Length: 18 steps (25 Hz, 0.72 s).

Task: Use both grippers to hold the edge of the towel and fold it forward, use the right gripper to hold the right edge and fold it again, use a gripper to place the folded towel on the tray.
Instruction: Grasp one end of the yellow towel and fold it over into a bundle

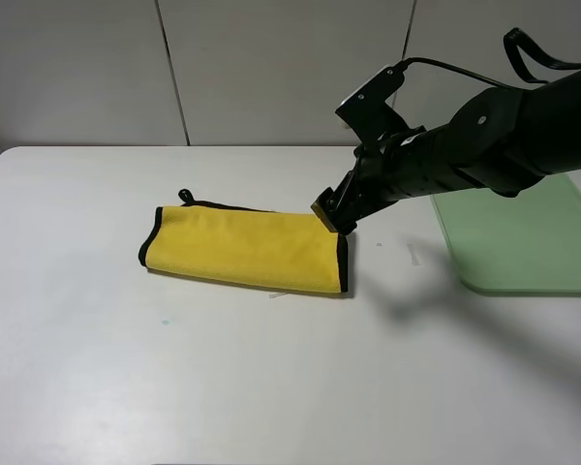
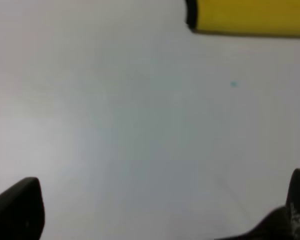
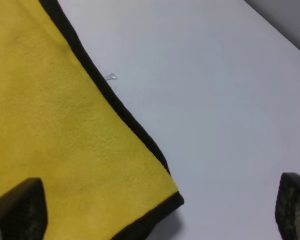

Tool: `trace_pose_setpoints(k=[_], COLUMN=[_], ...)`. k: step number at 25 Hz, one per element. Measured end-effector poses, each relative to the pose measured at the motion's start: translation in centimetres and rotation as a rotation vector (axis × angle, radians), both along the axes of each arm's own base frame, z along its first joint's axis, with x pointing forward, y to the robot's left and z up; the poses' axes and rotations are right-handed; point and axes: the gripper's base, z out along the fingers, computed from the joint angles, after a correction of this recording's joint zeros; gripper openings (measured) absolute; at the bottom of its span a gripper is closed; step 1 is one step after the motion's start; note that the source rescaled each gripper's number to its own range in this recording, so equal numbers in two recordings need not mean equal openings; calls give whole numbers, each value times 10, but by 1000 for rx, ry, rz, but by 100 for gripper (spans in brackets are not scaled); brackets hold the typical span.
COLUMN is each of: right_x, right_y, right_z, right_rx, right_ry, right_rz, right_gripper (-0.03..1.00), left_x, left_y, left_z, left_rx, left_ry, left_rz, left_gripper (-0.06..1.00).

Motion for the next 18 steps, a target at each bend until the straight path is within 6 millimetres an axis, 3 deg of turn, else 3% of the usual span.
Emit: trace_pose_setpoints(k=[3, 6, 18], right_x=[0, 0, -1], right_y=[0, 0, 1], right_z=[0, 0, -1], right_rx=[0, 0, 0], right_ry=[0, 0, 16], right_rz=[0, 0, 9], right_gripper=[100, 100, 100], left_x=[-15, -23, -28], left_y=[1, 3, 5], left_z=[-25, -38, -39], left_rx=[-1, -11, -13], left_ry=[-13, -93, -159], left_rz=[-49, -72, -3], left_gripper=[97, 97, 97])
